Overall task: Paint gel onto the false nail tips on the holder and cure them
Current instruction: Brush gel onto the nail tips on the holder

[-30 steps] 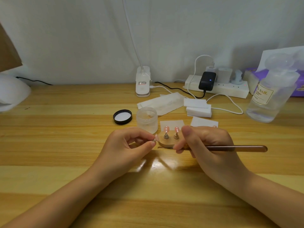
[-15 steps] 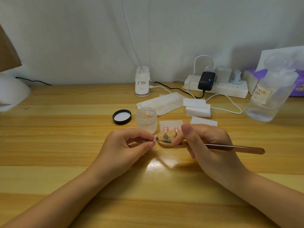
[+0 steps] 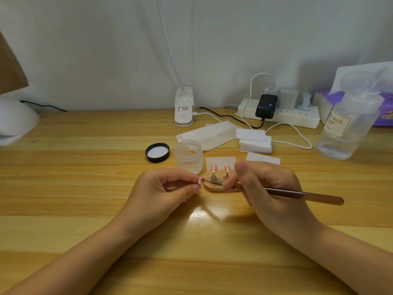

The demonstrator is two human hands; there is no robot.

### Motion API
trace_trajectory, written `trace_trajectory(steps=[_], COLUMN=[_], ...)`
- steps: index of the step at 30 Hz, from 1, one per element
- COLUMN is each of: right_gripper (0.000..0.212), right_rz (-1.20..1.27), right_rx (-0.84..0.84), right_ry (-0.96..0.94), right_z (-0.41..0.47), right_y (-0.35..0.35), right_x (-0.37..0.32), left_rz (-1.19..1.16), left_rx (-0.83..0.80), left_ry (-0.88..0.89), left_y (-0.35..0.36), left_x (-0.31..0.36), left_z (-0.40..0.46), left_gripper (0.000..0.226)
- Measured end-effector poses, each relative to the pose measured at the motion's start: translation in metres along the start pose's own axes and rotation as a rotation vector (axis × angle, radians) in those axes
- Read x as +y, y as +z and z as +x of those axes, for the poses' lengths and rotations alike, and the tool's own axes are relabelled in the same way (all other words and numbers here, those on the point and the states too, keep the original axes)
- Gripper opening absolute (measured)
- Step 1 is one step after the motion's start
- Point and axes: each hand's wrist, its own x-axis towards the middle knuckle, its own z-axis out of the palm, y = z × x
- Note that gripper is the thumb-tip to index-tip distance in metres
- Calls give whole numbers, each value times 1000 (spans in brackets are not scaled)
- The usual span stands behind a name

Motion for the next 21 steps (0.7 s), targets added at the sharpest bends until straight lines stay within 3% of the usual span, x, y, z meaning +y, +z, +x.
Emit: trace_trajectory(steps=[6,15,21], right_gripper=[40,38,35], right_rz=[-72,70,112], right_rx=[-44,155,225], right_ry=[-83,81,167], right_z=[-1,-2,0], right_y=[-1,-6,-10], right_x=[-4,-1,-2], left_rz=[-17,90,132], left_rx=[16,49,107], left_ry=[26,214,261], left_y=[1,4,4], left_x=[1,3,12], left_z=[0,-3,-1], left_gripper=[13,21,12])
